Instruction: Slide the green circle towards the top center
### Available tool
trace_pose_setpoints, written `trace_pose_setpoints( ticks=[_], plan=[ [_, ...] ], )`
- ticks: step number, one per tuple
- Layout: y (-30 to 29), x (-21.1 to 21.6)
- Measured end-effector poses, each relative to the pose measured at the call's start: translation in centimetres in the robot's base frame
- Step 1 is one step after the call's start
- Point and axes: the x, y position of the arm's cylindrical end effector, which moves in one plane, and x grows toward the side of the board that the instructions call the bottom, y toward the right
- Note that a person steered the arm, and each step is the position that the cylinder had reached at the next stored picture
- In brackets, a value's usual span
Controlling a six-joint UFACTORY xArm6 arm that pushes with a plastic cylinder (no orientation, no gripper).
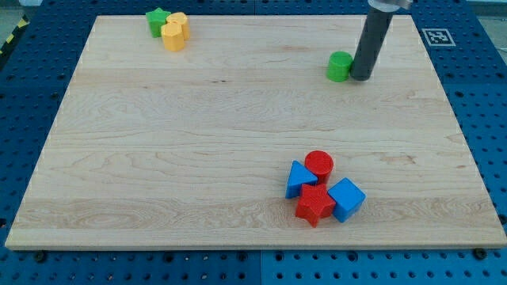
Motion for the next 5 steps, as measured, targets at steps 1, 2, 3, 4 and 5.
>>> trace_pose_setpoints(
  ticks=[1,2,3,4,5],
  plan=[
    [-1.6,-1.5],
    [-3.8,-2.7],
    [-5.9,-2.9],
    [-8.5,-2.9],
    [-12.0,-2.9]
  ],
)
